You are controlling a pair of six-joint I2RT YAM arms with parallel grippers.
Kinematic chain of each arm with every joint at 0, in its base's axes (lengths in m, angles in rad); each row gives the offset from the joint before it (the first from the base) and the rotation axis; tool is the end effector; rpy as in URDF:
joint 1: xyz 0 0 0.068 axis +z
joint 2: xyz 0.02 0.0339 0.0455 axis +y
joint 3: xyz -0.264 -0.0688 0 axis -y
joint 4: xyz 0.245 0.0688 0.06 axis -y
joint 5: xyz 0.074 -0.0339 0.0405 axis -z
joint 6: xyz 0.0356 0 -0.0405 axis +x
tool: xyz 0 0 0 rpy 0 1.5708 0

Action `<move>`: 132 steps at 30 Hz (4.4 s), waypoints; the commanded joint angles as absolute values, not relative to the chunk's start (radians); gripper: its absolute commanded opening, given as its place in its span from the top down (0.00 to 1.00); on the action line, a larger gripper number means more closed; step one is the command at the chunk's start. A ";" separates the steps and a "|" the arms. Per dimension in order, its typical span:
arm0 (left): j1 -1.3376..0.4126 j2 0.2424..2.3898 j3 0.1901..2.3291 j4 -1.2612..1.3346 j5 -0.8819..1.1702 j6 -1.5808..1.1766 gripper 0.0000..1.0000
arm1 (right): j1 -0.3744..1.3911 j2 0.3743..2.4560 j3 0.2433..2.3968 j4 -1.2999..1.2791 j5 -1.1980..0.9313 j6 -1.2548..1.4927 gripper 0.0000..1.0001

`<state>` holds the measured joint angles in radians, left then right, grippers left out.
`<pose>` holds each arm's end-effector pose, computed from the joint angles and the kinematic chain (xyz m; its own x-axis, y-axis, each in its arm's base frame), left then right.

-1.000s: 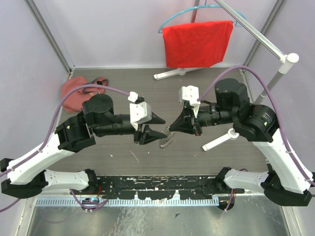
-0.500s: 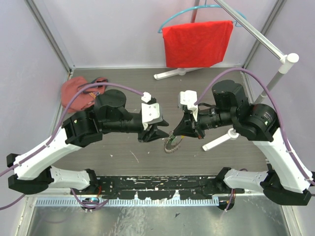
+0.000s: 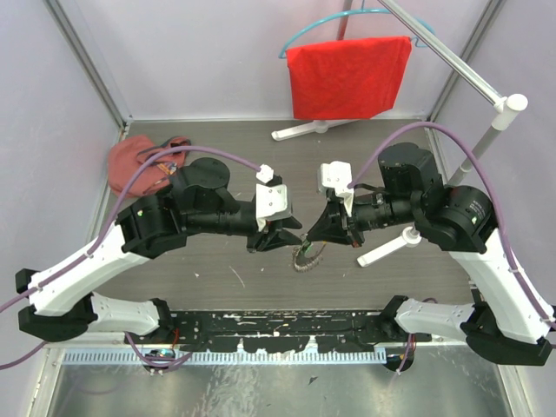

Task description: Put the keys on the keyring

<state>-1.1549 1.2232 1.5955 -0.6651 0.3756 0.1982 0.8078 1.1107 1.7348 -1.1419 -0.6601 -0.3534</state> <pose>0.0846 -0.2239 0.4758 0.0812 0.2696 -0.9595 0.9964 0.0015 0.0847 0.0915 0.1273 0.4914 0.0041 -0.3913 -0.9203 -0.9995 0.0271 -0.0160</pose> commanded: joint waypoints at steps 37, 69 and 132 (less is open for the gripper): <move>-1.159 1.159 1.532 -0.503 0.355 0.155 1.00 | 0.808 1.023 1.646 -0.885 -0.623 -0.231 0.75; -1.158 0.906 1.130 0.108 0.091 0.001 1.00 | 0.807 0.805 1.271 -0.216 -0.277 0.585 0.59; -1.159 0.883 1.147 0.129 0.144 0.014 1.00 | 0.808 0.852 1.263 -0.195 -0.414 0.606 0.99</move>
